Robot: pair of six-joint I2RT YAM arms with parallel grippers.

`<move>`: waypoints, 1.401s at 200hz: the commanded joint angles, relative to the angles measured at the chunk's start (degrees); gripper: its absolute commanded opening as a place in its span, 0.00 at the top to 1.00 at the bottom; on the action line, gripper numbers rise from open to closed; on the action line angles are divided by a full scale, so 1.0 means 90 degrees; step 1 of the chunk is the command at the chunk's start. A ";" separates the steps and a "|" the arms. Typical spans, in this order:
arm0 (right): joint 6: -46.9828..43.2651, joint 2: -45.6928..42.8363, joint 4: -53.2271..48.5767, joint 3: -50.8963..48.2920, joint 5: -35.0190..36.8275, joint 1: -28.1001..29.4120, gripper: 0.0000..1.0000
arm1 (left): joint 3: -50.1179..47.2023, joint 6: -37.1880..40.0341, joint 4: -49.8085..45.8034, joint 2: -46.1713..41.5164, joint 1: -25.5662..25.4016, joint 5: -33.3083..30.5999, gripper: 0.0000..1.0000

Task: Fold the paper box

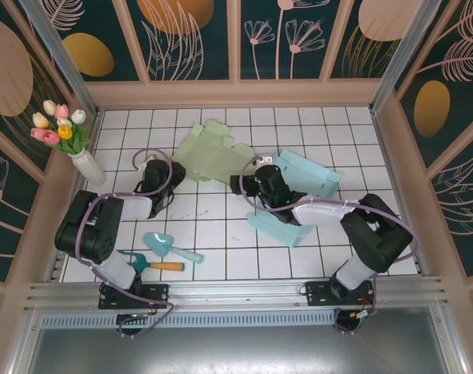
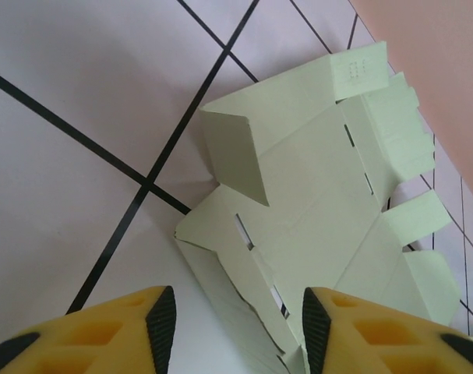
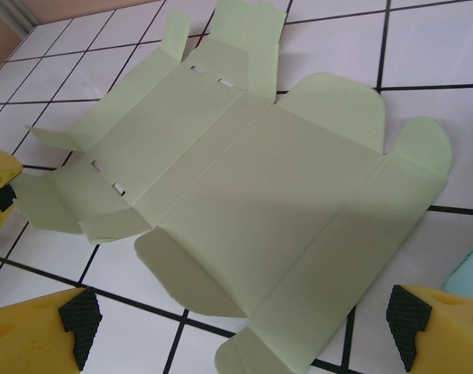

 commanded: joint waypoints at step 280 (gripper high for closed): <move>-0.0301 -0.2592 -0.0241 -0.1442 0.0889 -0.0442 0.07 | -0.2030 0.2928 0.0930 -0.5536 -0.0524 0.1075 1.00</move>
